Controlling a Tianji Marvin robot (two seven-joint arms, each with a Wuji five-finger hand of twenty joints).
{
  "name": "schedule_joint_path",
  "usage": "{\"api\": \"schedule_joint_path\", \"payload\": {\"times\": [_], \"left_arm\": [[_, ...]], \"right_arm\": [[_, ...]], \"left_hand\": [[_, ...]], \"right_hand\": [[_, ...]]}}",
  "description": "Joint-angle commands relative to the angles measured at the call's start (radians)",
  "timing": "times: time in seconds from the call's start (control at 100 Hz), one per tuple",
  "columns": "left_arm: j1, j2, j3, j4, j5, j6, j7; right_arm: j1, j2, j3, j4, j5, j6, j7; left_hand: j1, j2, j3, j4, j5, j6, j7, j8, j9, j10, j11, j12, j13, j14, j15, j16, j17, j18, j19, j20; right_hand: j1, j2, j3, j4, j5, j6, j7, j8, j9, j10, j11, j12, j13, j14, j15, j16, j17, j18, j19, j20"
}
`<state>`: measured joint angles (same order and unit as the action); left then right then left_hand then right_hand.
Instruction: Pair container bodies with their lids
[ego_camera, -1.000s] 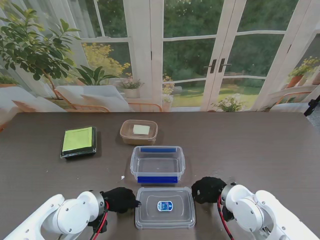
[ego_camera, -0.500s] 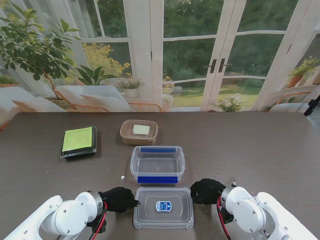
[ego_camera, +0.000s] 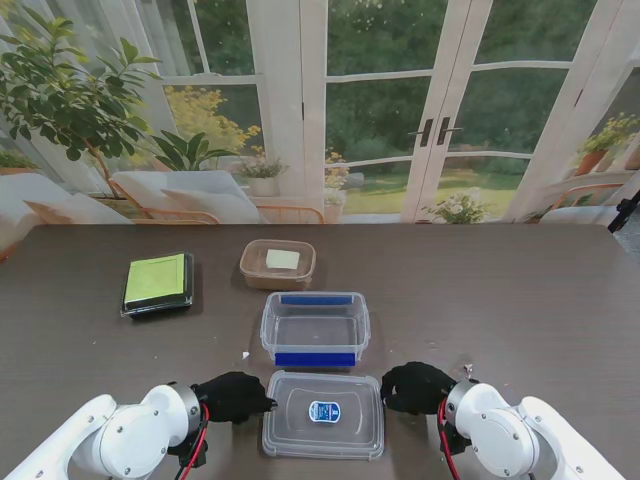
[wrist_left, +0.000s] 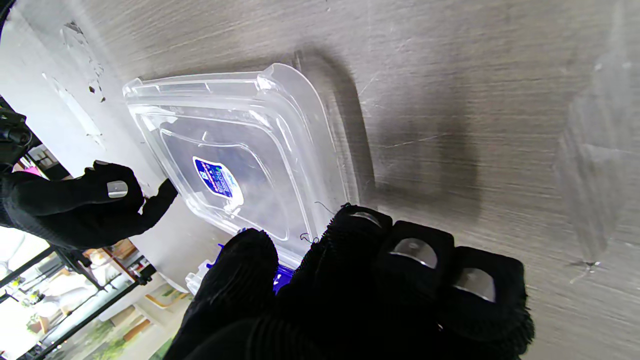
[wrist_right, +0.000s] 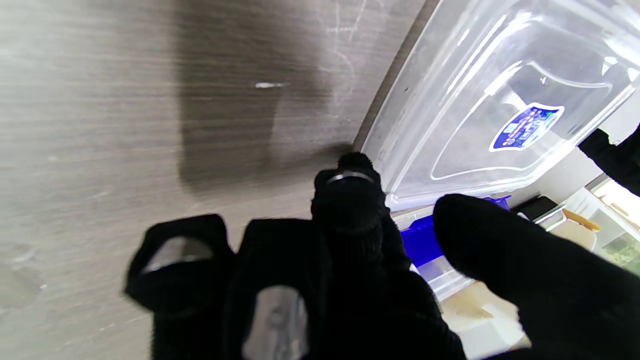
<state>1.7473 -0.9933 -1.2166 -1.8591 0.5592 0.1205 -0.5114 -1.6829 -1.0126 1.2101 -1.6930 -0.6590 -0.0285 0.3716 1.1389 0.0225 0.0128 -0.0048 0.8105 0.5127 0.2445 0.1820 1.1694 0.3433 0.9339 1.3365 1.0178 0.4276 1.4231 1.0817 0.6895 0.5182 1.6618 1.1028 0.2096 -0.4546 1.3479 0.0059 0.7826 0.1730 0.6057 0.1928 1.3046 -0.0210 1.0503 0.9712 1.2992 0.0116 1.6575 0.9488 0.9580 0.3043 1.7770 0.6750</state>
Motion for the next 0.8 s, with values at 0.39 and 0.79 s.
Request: {"api": "schedule_joint_path", "payload": {"times": [0.39, 0.79], "left_arm": [[0.009, -0.006, -0.010, -0.026, 0.016, -0.024, -0.023], [0.014, -0.010, -0.025, -0.027, 0.031, -0.059, -0.001]], "right_arm": [[-0.035, -0.017, 0.028, -0.034, 0.028, -0.002, -0.025], [-0.044, -0.023, 0.042, -0.062, 0.026, -0.001, -0.052]], "left_hand": [[0.047, 0.023, -0.007, 0.004, 0.007, 0.049, -0.026, -0.015, 0.012, 0.020, 0.011, 0.014, 0.012, 0.034, 0.050, 0.009, -0.007, -0.019, 0.027, -0.014], [0.047, 0.022, -0.007, 0.004, 0.008, 0.046, -0.027, -0.015, 0.012, 0.020, 0.010, 0.014, 0.011, 0.035, 0.049, 0.009, -0.010, -0.019, 0.023, -0.013]], "right_hand": [[0.007, 0.018, 0.049, -0.015, -0.017, -0.136, -0.072, -0.031, 0.049, 0.053, 0.001, -0.003, 0.014, -0.010, 0.037, -0.006, 0.182, 0.051, 0.034, -0.019], [0.006, 0.019, 0.044, -0.016, -0.016, -0.134, -0.075, -0.032, 0.049, 0.058, 0.001, -0.007, 0.014, -0.009, 0.035, -0.008, 0.182, 0.060, 0.032, -0.018]]}}
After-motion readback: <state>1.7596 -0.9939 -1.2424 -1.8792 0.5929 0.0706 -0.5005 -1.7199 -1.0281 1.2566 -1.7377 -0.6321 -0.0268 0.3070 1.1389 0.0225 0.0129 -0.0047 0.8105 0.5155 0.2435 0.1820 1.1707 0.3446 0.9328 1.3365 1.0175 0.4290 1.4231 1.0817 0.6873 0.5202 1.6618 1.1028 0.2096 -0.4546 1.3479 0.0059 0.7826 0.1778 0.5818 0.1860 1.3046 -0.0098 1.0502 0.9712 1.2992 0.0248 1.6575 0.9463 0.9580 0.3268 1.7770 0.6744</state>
